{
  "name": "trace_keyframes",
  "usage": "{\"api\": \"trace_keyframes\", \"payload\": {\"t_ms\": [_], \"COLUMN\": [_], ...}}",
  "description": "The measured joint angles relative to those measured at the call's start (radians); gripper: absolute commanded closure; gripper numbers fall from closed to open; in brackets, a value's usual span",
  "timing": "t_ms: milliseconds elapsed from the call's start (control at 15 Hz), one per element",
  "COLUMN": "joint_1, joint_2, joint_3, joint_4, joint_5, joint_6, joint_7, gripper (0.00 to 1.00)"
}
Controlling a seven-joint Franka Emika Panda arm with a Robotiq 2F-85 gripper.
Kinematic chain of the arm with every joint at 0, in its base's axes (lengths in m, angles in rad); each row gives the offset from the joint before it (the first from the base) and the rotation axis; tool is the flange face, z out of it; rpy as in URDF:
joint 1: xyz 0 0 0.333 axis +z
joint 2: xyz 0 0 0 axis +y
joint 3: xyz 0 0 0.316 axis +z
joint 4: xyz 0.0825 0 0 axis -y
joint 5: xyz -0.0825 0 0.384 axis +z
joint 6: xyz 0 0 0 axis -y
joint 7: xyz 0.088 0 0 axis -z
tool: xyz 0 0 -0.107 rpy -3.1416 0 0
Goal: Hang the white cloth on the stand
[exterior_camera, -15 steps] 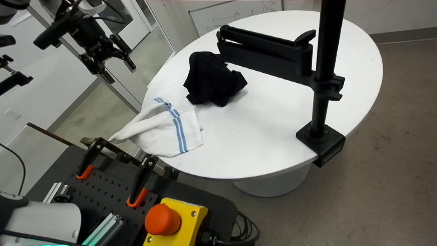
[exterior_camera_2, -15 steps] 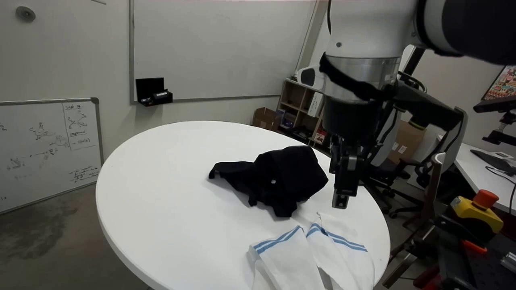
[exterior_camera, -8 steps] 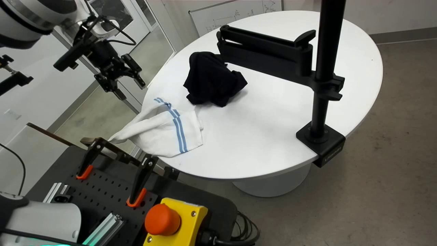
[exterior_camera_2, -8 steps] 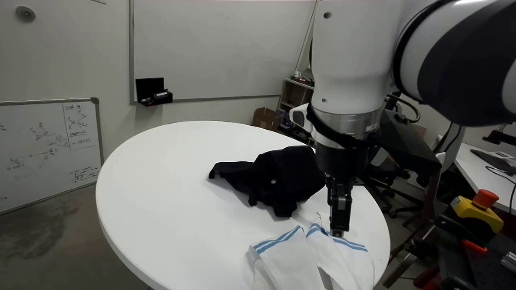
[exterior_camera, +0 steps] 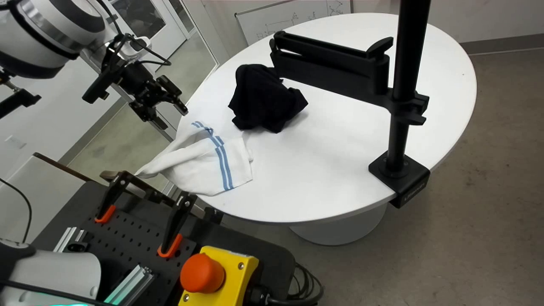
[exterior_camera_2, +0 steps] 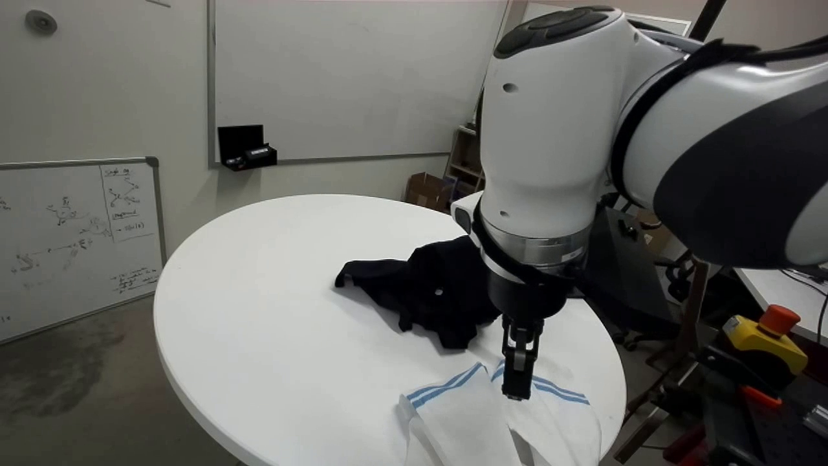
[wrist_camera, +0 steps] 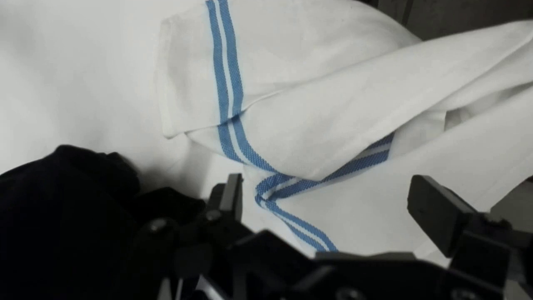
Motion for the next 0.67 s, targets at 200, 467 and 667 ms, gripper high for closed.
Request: {"api": "trace_keyframes", "payload": {"t_ms": [200, 467, 667], "joint_1": [0.068, 0.099, 0.1], "joint_2": [0.007, 0.026, 0.051], "joint_3": [-0.037, -0.039, -0.041], "joint_4": [0.009, 0.013, 0.016], "joint_5": [-0.077, -0.087, -0.088], "joint_6": [0.036, 0.036, 0.036], "joint_7": [0.141, 0.221, 0.249], "gripper": [0.0, 0.0, 0.0]}}
